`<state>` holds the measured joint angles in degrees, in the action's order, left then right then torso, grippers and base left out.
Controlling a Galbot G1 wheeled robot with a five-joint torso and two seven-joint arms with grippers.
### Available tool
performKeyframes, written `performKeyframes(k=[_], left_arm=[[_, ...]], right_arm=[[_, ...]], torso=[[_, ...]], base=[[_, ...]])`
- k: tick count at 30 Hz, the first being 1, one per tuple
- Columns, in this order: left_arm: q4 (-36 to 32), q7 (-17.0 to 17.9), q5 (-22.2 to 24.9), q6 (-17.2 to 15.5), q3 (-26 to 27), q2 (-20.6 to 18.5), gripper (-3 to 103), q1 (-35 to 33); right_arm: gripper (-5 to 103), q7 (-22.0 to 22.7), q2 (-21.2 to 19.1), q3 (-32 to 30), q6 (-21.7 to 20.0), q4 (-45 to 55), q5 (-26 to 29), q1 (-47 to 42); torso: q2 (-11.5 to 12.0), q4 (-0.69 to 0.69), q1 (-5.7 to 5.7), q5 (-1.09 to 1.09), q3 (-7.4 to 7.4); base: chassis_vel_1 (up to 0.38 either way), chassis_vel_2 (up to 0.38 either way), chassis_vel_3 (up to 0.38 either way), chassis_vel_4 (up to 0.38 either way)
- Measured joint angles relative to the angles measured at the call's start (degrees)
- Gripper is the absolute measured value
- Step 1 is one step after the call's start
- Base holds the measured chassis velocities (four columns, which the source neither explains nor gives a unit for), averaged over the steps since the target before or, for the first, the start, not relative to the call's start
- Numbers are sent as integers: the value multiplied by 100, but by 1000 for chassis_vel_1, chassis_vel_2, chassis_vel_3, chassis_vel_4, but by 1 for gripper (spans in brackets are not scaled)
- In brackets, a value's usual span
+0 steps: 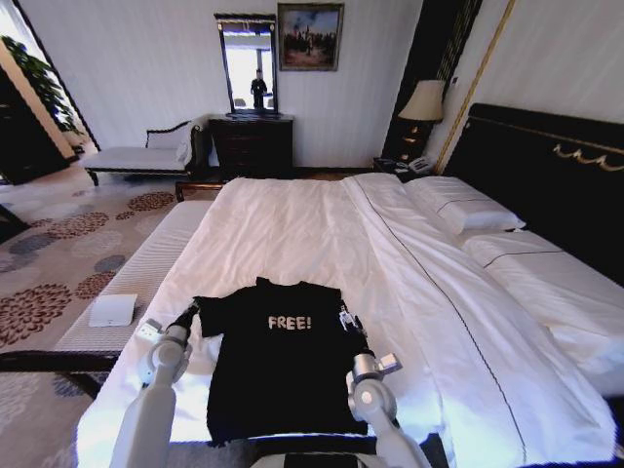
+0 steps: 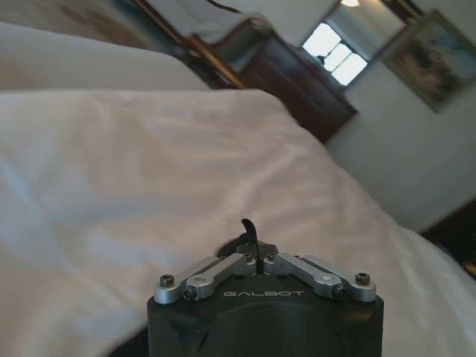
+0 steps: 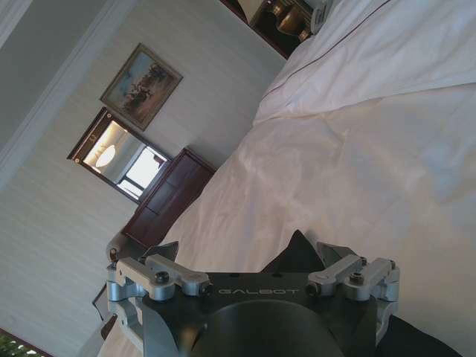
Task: Fold the clothes on the bed.
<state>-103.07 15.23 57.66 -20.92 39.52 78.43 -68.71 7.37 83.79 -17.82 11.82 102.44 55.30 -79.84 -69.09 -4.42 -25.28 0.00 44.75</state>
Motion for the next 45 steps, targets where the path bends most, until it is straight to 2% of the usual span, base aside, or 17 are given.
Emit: performKeyframes(k=[8, 18, 29, 33, 41, 45], left_arm=[[-256, 50, -201, -40, -469, 259, 0, -5], [50, 85, -562, -24, -850, 461, 0, 85], [414, 194, -433, -41, -910, 650, 0, 344], [689, 209, -397, -31, -853, 862, 0, 477], [858, 218, -385, 7, -852, 1059, 0, 529], [869, 298, -211, 56, -889, 1127, 0, 579]], right_arm=[[100, 6, -35, 17, 1, -50, -3, 26], [100, 3, -41, 47, 9, -131, -9, 32], [100, -1, -14, 75, 22, -121, -96, 1], [100, 2, 5, 51, 41, -119, -155, -44], [100, 14, 45, 24, 72, -174, -208, -61], [100, 18, 60, 19, 87, -250, -221, -12]], torso=[[0, 0, 0, 0, 0], [0, 0, 0, 0, 0], [0, 0, 0, 0, 0], [0, 0, 0, 0, 1], [0, 0, 0, 0, 1], [0, 0, 0, 0, 0]], base=[[0, 0, 0, 0], [0, 0, 0, 0], [0, 0, 0, 0], [0, 0, 0, 0], [0, 0, 0, 0], [0, 0, 0, 0]])
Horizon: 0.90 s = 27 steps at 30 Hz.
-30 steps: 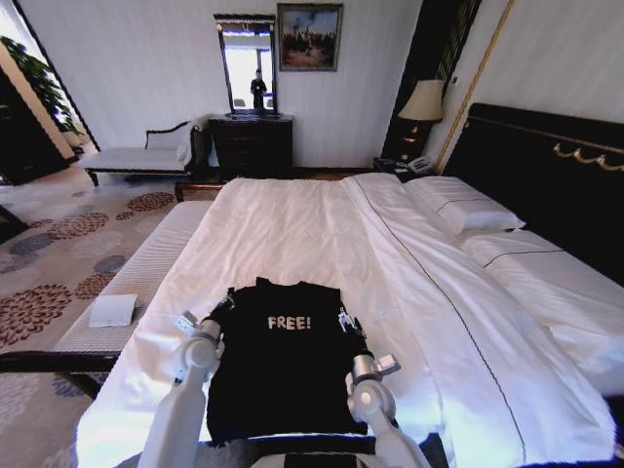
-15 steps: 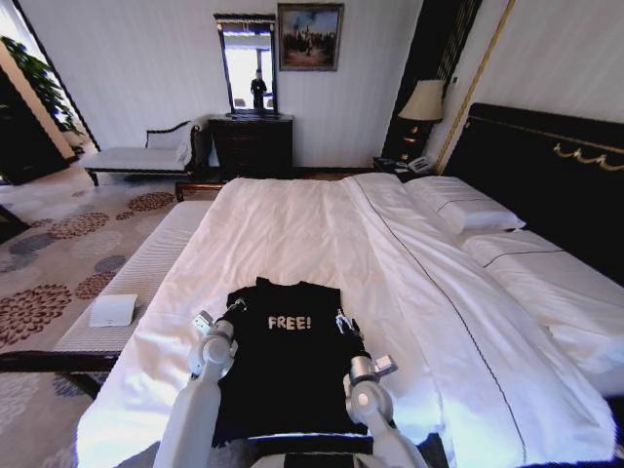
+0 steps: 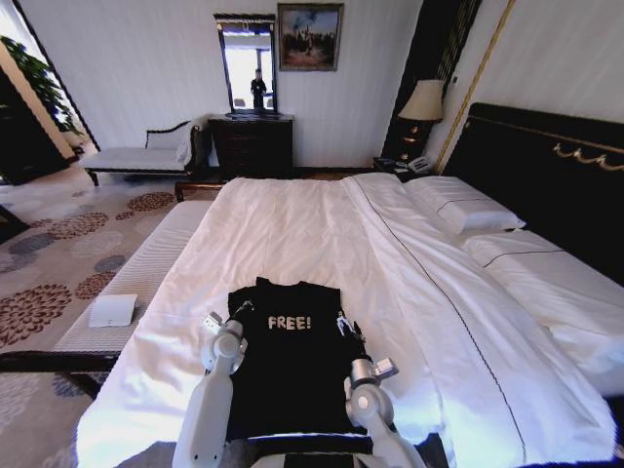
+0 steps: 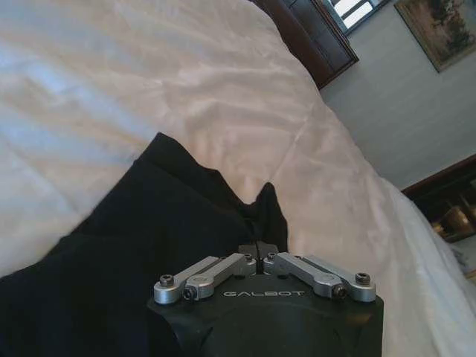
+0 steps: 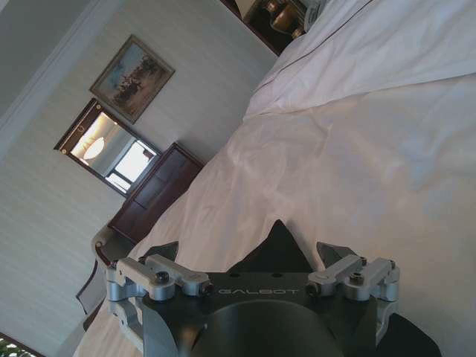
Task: Fold the clothes on the bed.
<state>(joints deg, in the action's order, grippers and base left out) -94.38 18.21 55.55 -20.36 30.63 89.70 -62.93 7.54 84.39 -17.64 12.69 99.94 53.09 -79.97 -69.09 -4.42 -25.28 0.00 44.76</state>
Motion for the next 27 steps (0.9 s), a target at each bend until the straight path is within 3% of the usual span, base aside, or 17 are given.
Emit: performKeyframes(k=[5, 9, 12, 15, 18, 19, 21, 23, 27], left_arm=[[13, 15, 74, 20, -50, 54, -2, 55], [59, 3, 51, 29, -46, 63, 8, 34], [-37, -13, 46, 6, -12, 50, 25, -71], [-247, -19, 69, -28, 41, 25, 30, -197], [-650, -19, 109, -43, 182, -53, 47, -410], [-650, -19, 109, -43, 182, -53, 47, -410], [-858, -18, 120, -29, 348, -162, 57, -581], [-911, -12, 117, -5, 473, -247, 57, -684], [-788, 64, -131, 87, 793, -592, 80, -873]], right_arm=[[100, 5, 14, 10, 9, -136, -34, 98], [100, 8, 12, 26, 9, -214, -39, 150], [100, 8, -29, 34, 9, -333, -37, 238], [100, 8, -78, 51, 7, -455, -17, 353], [100, 6, -170, 100, -30, -705, 42, 654], [100, 6, -170, 100, -30, -705, 42, 654], [100, 5, -251, 136, -108, -909, 98, 940], [100, 13, -304, 153, -162, -1034, 111, 1111], [100, 61, -613, 99, -395, -1562, 55, 1703]], torso=[[0, 0, 0, 0, 0], [0, 0, 0, 0, 0], [0, 0, 0, -1, 0], [0, 0, 0, -1, 0], [0, -1, 0, 0, 0], [0, -1, 0, 0, 0], [0, -1, 0, 1, 0], [0, 1, 0, 0, 0], [0, 0, 0, -2, 0]], base=[[0, 0, 0, 0], [0, 0, 0, 0], [0, 0, 0, 0], [0, 0, 0, 0], [0, 0, 0, 0], [0, 0, 0, 0], [0, 0, 0, 0], [0, 0, 0, 0], [0, 0, 0, 0]])
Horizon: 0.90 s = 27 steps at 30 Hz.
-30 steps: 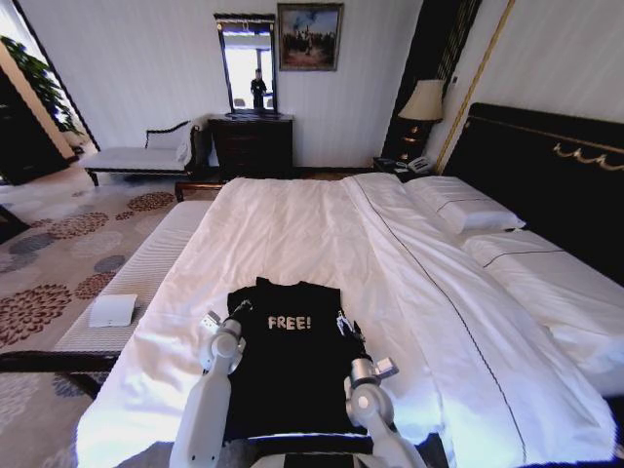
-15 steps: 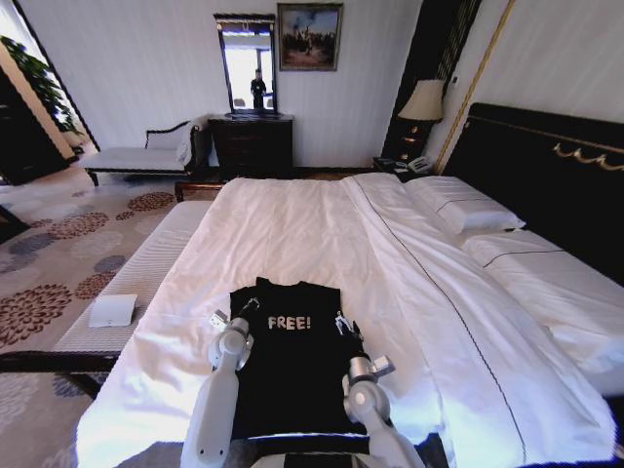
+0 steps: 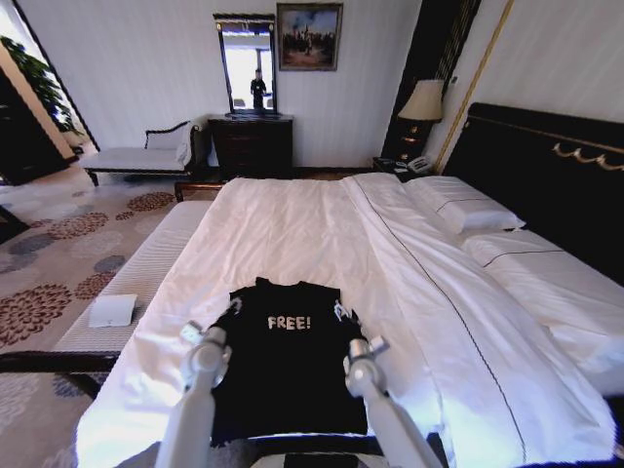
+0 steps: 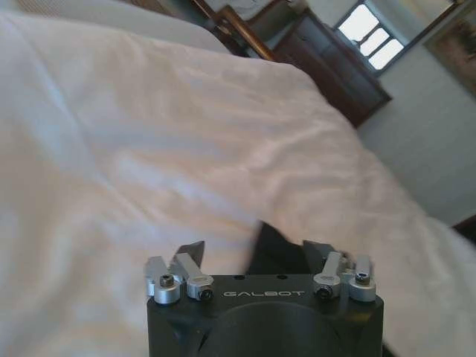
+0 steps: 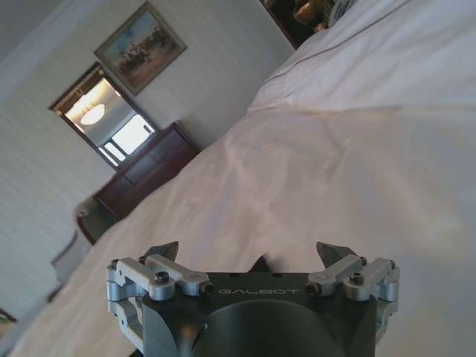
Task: Fold the clothes on the bed.
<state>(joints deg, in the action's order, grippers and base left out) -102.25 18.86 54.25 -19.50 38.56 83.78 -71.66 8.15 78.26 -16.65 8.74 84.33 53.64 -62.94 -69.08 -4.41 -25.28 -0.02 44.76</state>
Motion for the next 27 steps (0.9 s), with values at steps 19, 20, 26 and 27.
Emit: performKeyframes(k=[19, 20, 26, 27], left_arm=[[-577, -198, -139, 80, 1010, -161, 100, -1112], [-608, -202, -142, 85, 1025, -152, 100, -1137], [-701, -205, -217, 104, 1029, -87, 100, -1207], [-711, -205, -226, 105, 1024, -83, 100, -1209]], right_arm=[[100, -2299, -314, 296, -691, -2041, 542, 1283], [100, -2304, -303, 302, -695, -2108, 546, 1349], [100, -2110, -282, 302, -672, -2236, 512, 1514], [100, -2062, -283, 298, -668, -2267, 500, 1526]], torso=[[0, 0, 1, 2, 0], [0, 0, 1, 2, 0], [0, 0, 1, 2, 0], [0, 0, 1, 2, 0]], base=[[0, 0, 0, 0], [0, 0, 0, 0], [0, 0, 0, 0], [0, 0, 0, 0]])
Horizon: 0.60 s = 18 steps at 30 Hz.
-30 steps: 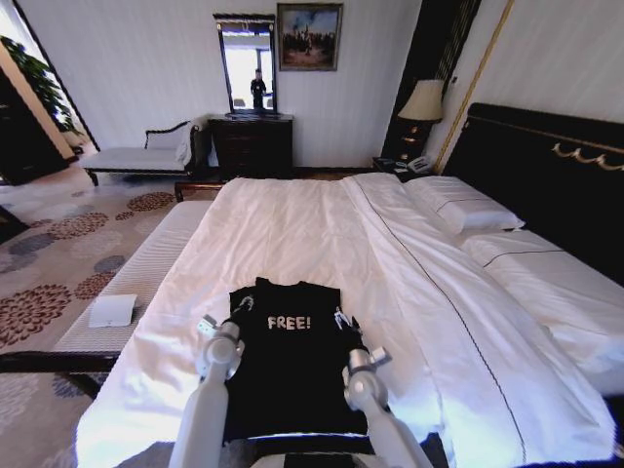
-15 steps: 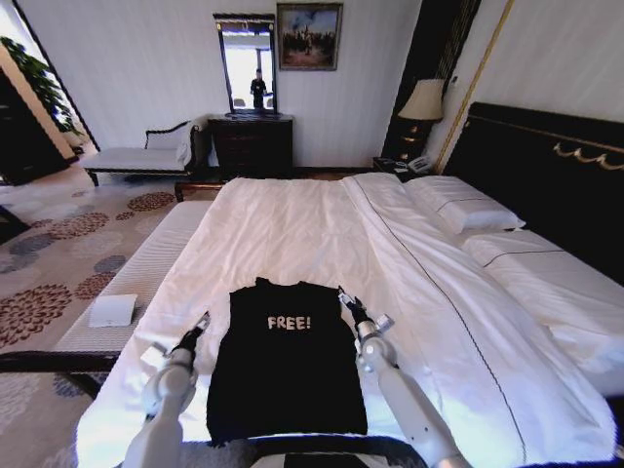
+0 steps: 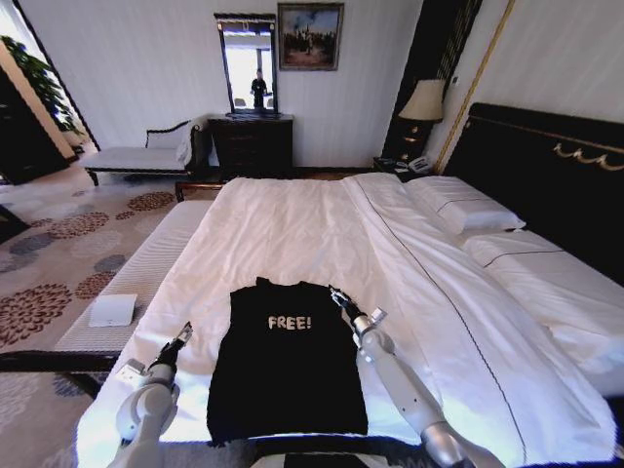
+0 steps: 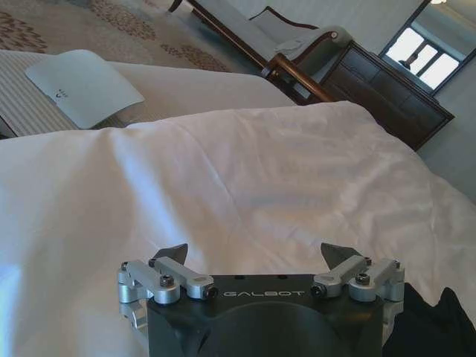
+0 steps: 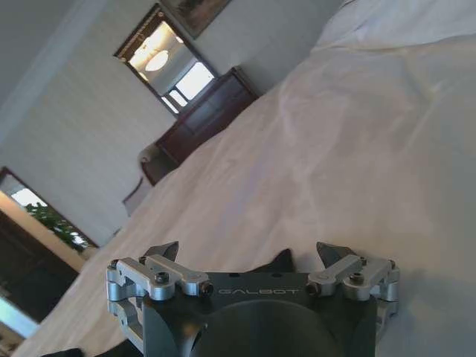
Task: Fold the clothes on the bed.
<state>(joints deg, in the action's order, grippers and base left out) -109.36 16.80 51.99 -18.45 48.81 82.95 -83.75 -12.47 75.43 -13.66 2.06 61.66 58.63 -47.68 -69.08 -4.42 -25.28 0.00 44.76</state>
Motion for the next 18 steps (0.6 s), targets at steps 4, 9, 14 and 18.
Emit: performKeyframes(k=[4, 9, 14, 18], left_arm=[[-37, 5, -5, 0, -11, 1, 100, 7], [-85, 17, -8, 1, -23, 4, 100, 6], [-90, 23, -12, 3, -20, 11, 100, -27], [-90, 23, -11, 15, 2, -2, 100, -46]], right_arm=[[101, 99, -6, -6, -8, -106, -25, 38], [91, 150, 0, 4, -125, -264, -66, 135], [69, 159, 57, 31, -157, -394, -87, 237], [58, 160, 101, 47, -157, -474, -157, 282]], torso=[[0, 0, 0, -1, 0], [0, -1, 0, 0, 0], [0, 0, 0, -1, 0], [0, 0, 0, -1, 0]], base=[[0, 0, 0, 0], [0, 0, 0, 0], [0, 0, 0, 0], [0, 0, 0, 0]])
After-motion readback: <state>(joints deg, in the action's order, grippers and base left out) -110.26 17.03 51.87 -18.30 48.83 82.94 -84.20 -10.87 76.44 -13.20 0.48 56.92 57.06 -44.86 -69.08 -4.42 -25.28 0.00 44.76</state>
